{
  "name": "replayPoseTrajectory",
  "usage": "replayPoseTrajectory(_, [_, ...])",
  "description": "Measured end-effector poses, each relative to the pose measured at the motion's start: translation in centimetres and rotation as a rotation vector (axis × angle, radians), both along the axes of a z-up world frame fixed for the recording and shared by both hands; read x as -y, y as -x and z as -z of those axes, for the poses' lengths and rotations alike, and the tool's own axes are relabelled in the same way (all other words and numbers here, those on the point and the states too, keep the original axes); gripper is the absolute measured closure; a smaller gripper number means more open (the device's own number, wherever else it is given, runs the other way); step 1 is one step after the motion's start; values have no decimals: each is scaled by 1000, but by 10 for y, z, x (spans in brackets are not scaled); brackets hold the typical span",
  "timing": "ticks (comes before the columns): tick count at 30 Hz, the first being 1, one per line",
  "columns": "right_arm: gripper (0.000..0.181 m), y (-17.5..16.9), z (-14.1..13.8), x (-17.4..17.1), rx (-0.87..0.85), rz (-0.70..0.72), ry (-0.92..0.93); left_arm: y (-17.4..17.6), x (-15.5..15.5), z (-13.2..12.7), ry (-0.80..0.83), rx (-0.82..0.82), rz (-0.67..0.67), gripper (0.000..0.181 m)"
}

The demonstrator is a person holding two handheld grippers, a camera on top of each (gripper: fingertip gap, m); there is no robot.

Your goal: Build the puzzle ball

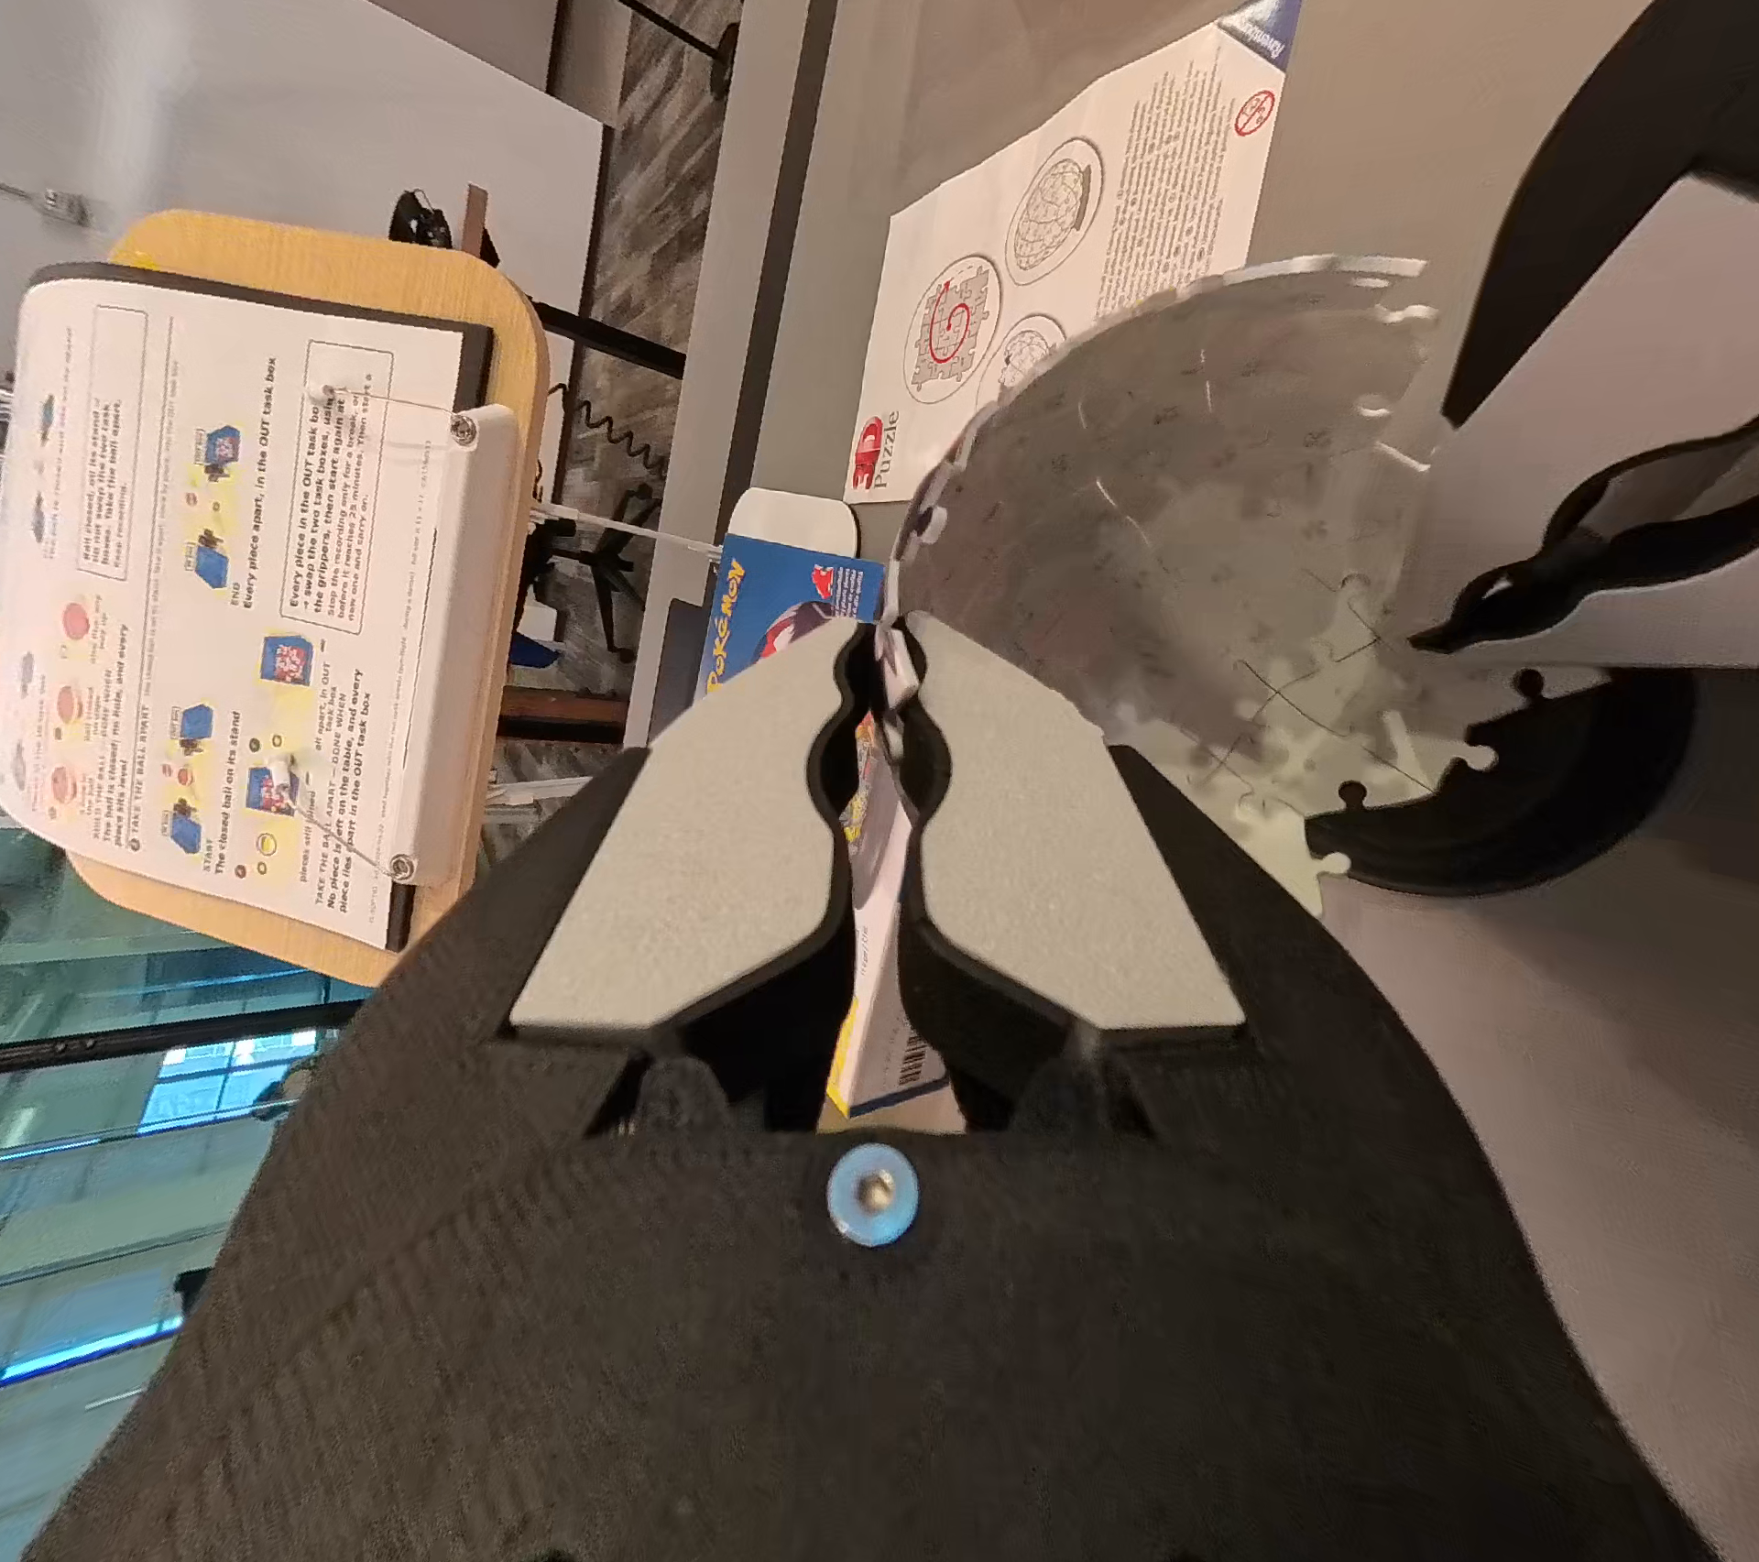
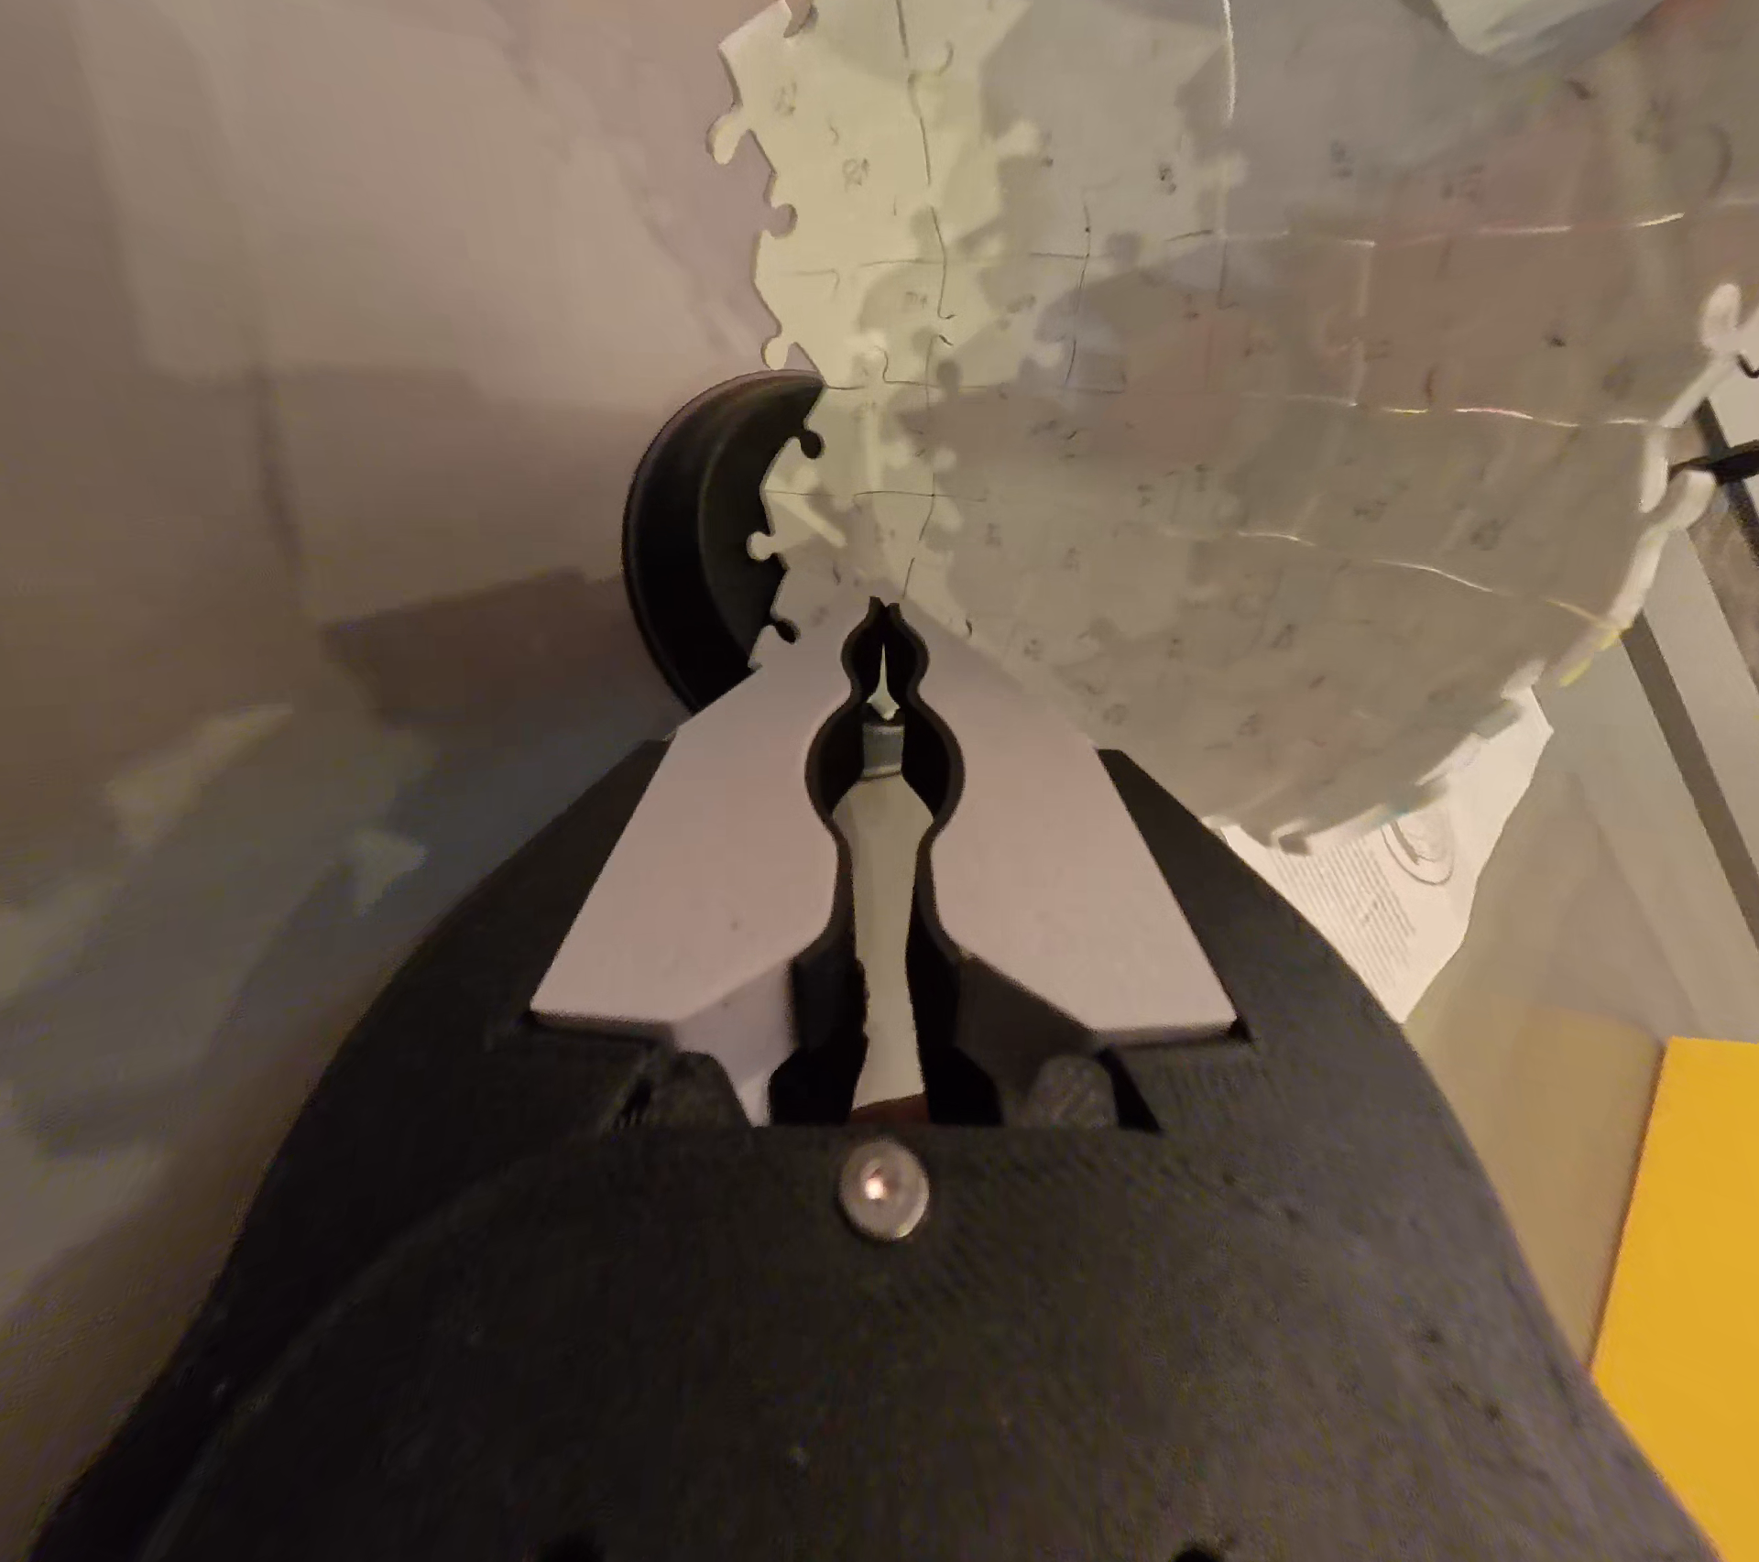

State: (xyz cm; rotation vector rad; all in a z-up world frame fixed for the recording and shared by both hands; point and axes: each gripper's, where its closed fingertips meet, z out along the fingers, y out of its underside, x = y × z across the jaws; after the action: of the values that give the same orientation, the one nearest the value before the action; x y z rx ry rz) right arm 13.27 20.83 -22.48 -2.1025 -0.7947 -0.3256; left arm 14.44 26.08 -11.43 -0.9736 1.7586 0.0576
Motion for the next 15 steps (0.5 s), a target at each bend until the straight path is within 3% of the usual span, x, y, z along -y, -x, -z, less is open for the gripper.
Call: replayPoseTrajectory(15, [181,0,-1,-1,29,-6,60,1,0,0,-29,-13,-1,178])
